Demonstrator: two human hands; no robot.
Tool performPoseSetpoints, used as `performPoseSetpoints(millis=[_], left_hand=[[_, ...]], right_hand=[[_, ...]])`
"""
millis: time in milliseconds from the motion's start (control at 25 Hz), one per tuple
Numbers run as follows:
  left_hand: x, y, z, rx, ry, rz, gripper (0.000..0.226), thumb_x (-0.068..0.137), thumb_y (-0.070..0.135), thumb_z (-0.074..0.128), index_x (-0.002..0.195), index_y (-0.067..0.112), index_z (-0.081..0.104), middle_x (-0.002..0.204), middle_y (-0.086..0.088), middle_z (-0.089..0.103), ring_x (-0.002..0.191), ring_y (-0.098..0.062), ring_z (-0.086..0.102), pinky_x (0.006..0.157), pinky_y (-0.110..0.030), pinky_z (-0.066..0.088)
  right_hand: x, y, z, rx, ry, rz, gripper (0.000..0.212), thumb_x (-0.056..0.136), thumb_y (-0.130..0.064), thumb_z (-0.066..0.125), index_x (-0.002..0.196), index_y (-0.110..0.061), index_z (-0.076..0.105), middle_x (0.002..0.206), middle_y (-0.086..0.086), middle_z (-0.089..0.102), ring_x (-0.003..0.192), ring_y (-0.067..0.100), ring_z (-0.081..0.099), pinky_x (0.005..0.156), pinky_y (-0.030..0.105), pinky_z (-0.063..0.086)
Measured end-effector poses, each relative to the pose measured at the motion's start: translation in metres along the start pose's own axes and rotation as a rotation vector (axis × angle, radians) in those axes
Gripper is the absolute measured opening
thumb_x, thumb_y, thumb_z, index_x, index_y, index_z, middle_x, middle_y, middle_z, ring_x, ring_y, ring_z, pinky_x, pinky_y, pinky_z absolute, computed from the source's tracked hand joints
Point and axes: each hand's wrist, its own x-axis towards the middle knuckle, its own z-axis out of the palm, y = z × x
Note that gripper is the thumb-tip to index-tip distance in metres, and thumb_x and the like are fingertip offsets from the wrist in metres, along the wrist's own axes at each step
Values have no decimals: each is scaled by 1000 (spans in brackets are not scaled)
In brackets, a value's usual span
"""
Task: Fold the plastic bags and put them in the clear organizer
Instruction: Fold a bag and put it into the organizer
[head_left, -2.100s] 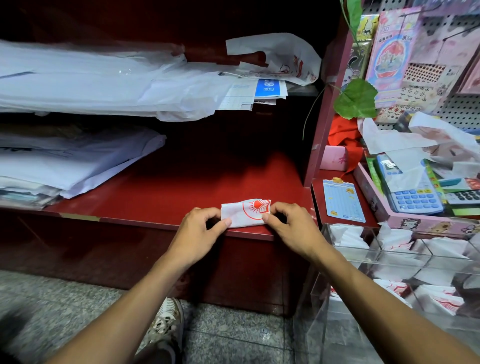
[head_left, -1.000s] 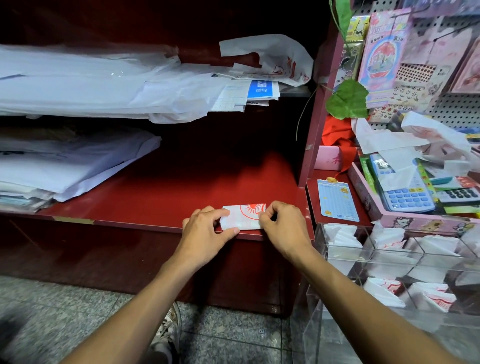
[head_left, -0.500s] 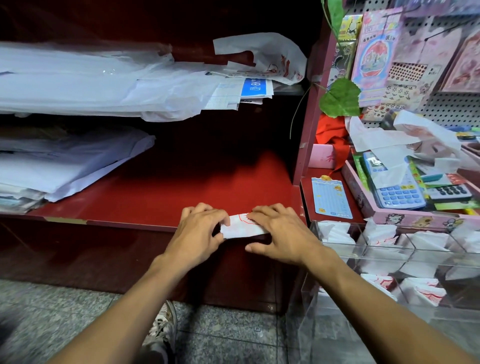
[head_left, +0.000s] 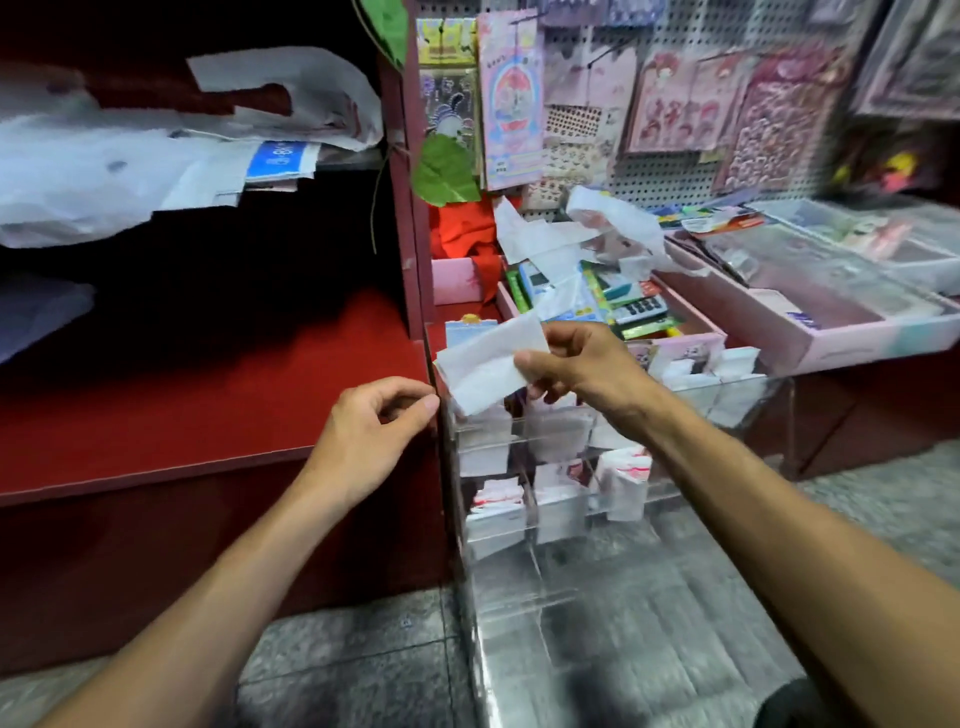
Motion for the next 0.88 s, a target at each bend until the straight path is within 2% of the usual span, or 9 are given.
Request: performPoseSetpoints(millis=[80, 200, 280, 360, 480, 600, 760, 880], left_hand=[[1, 13, 32, -5, -53, 2, 9, 88, 11, 71, 90, 18, 74, 81, 6, 73, 71, 0, 59, 68, -7, 43], [-3, 24, 79, 54, -181, 14, 15, 87, 11, 71, 89, 26, 72, 79, 8, 71, 68, 0, 59, 67, -12, 45], [-7, 32, 108, 62, -247, 25, 12, 88, 14, 70, 94, 24, 73, 80, 8, 71, 68, 0, 61, 70, -18, 49], [-14, 42, 132, 61, -283, 62, 12, 88, 14, 70, 97, 22, 72, 79, 11, 69, 69, 4, 61, 71, -17, 48], [-16, 44, 152, 95, -316, 91, 13, 89, 16, 69, 98, 24, 72, 79, 20, 68, 76, 9, 61, 73, -17, 49], [-11, 36, 157, 116, -323, 76, 14, 88, 18, 69, 97, 30, 72, 84, 20, 70, 80, 4, 63, 78, -25, 53], [-6, 34, 160, 105, -316, 35, 14, 89, 21, 69, 96, 33, 71, 88, 18, 71, 82, 4, 63, 77, -21, 51], [-4, 33, 160, 98, -299, 25, 16, 88, 19, 70, 95, 33, 71, 87, 15, 71, 81, 2, 64, 76, -20, 51]], right_hand=[[-22, 8, -51, -80, 71, 34, 8, 90, -5, 67, 93, -11, 69, 66, -5, 69, 55, 11, 61, 49, 20, 45], [-56, 31, -117, -272, 192, 89, 14, 91, -4, 65, 86, -16, 70, 65, -6, 67, 55, 10, 57, 52, 24, 44], [-73, 47, -150, -388, 267, 110, 18, 90, 2, 64, 83, -14, 70, 64, -3, 62, 54, 4, 53, 50, 18, 44], [-82, 64, -174, -608, 290, 74, 23, 87, 6, 64, 79, -15, 70, 64, -5, 61, 55, -2, 53, 53, 14, 42], [-77, 91, -185, -876, 230, 37, 18, 82, 2, 68, 87, -14, 74, 80, 0, 70, 77, 15, 64, 66, 25, 42], [-65, 113, -180, -1033, 180, 81, 19, 83, -4, 66, 97, -13, 74, 97, 7, 74, 93, 26, 66, 70, 25, 40], [-49, 132, -175, -1095, 40, 183, 21, 84, -7, 62, 99, -16, 73, 100, 10, 73, 97, 29, 66, 76, 29, 47], [-43, 137, -169, -1094, 27, 239, 24, 83, -10, 61, 101, -20, 74, 102, 9, 74, 98, 29, 67, 80, 31, 51]])
